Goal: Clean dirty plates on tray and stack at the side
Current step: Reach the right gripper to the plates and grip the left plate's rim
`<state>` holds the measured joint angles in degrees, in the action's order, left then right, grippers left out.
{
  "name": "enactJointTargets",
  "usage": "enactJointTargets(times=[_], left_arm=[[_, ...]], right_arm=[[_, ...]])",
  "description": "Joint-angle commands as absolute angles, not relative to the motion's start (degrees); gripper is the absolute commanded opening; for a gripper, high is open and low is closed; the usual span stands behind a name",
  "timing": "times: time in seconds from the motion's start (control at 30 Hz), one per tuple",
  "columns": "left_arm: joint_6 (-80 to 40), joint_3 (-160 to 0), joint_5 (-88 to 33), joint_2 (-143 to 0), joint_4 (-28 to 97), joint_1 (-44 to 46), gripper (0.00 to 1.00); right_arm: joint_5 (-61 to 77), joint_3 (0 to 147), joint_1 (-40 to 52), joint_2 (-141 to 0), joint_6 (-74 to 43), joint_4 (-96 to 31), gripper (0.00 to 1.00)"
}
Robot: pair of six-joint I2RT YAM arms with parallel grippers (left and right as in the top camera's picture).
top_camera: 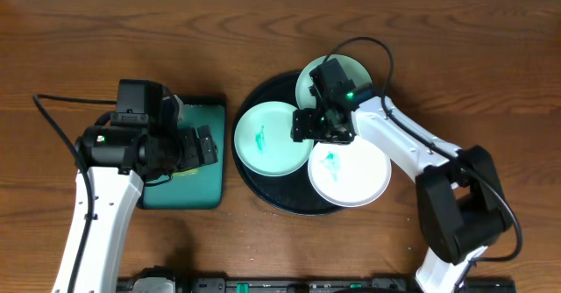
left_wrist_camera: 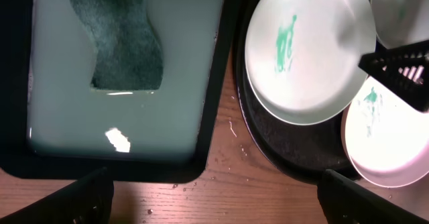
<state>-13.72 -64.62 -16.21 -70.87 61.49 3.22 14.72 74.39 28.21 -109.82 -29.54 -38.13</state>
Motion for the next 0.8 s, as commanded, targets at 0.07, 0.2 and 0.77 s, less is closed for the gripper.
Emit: enactJointTargets(times=[0.07, 0.2, 0.77], left_arm=[[-13.9, -65.6, -16.2, -70.7, 61.6, 3.4, 0.97], [-13.9, -65.6, -16.2, -70.7, 61.6, 3.4, 0.97], [-13.8, -65.6, -16.2, -70.7, 61.6, 3.4, 0.97]], right_arm=[[19.0, 74.5, 28.6, -113.0, -29.7, -34.5, 0.84], [18.9, 74.5, 28.5, -113.6, -29.7, -32.7, 0.81], [15.0, 66.7, 28.6, -113.6, -32.7, -26.6, 0.27]])
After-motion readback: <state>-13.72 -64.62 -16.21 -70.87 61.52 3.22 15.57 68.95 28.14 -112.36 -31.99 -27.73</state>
